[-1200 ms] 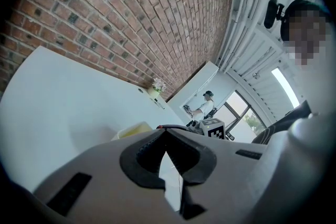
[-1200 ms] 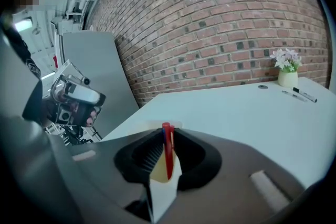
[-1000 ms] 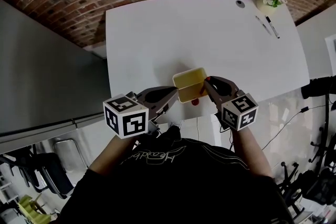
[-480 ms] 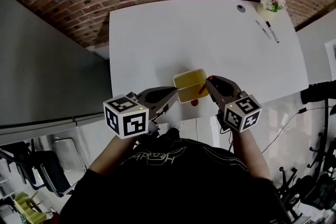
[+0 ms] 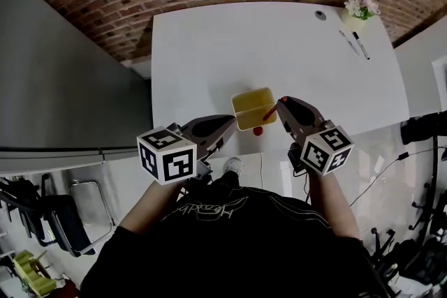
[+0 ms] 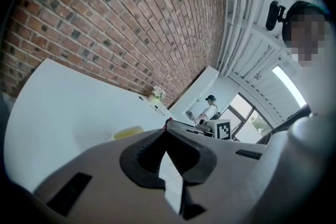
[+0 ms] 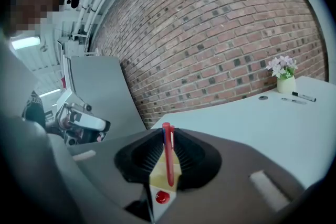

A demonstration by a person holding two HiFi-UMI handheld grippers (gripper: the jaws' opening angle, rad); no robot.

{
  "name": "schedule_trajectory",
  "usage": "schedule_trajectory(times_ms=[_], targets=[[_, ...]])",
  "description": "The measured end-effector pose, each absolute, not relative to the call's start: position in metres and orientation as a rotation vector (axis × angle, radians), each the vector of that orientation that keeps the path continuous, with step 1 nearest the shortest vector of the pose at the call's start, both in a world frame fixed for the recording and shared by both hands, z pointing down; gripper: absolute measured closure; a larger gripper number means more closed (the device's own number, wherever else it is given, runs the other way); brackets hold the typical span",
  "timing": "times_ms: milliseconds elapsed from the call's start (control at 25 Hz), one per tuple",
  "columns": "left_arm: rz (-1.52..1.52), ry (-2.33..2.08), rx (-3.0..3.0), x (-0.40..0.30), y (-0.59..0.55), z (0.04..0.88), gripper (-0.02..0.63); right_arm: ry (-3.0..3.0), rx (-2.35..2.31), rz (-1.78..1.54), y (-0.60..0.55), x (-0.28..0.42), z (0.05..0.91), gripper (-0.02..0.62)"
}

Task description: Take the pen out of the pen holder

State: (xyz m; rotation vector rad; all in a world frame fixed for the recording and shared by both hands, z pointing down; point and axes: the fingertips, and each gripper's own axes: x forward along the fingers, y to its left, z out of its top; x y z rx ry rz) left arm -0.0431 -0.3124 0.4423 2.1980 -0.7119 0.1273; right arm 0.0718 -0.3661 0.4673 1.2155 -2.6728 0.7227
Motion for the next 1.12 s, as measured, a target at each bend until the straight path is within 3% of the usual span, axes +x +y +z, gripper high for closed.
schedule_trajectory(times_ms=[1120], targets=[[0.072, -0.727, 2.375, -0.003, -0.186, 0.366, 0.601, -2.994, 1.134, 0.603, -0.221, 0.09, 0.339, 0.529]])
